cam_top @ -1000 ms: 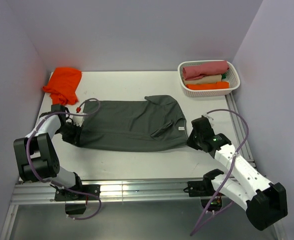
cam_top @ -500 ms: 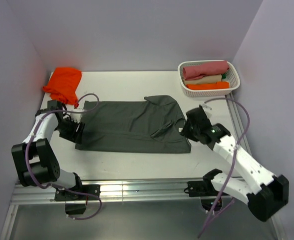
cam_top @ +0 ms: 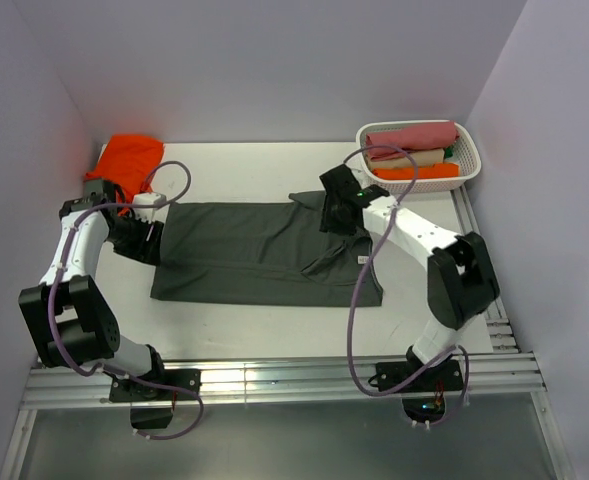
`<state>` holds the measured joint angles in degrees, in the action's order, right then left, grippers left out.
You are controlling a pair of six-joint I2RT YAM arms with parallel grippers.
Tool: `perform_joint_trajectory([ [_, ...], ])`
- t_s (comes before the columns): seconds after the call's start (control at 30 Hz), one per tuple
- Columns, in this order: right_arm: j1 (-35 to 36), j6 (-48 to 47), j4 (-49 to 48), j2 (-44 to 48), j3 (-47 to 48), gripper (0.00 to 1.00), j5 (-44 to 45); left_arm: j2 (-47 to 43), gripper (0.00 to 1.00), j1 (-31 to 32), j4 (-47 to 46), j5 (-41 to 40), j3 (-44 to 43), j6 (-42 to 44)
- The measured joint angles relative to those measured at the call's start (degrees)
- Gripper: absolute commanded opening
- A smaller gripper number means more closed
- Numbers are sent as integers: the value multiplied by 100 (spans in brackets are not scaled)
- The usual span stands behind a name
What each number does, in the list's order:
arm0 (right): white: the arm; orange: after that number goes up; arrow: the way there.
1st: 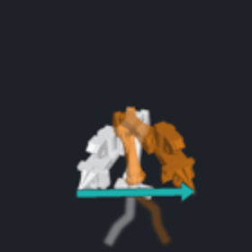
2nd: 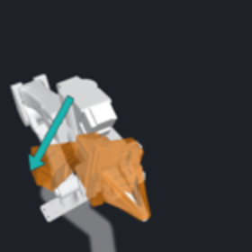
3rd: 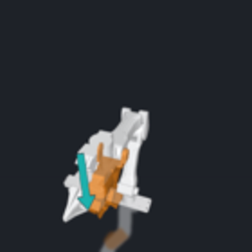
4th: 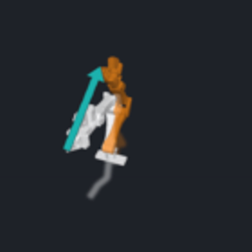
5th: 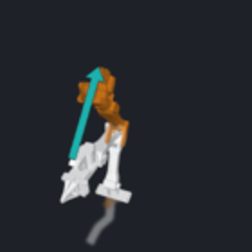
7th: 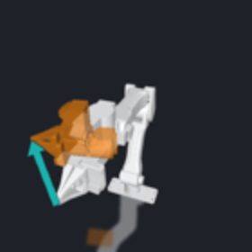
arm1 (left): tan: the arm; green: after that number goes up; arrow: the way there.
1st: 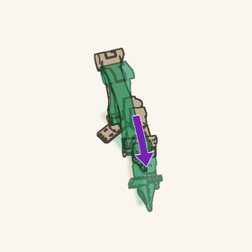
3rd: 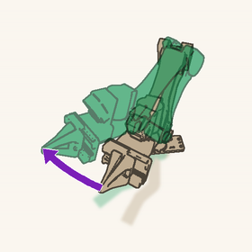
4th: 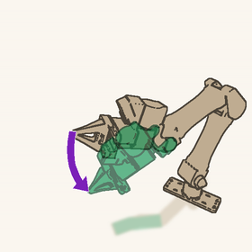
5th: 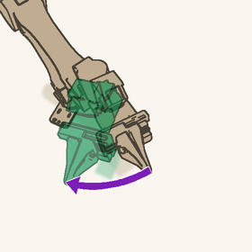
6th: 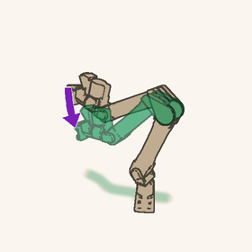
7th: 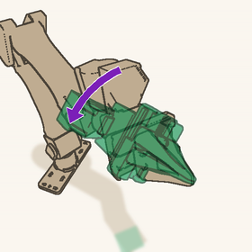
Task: Roll the t-shirts
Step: Fold the tshirt
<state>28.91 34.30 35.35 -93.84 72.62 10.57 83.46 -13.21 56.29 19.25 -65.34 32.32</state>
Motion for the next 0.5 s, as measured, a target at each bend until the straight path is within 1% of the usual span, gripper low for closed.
perform_joint_trajectory([
  [0.17,11,-177,-162,-623,42,47,-273,262,57,-2,0,81,-142,-70],
  [0.33,72,-223,-313,-671,-129,48,-485,350,57,0,-4,120,-142,-155],
  [0.5,289,-210,-452,-671,-302,49,-592,352,56,0,-7,168,-142,-170],
])
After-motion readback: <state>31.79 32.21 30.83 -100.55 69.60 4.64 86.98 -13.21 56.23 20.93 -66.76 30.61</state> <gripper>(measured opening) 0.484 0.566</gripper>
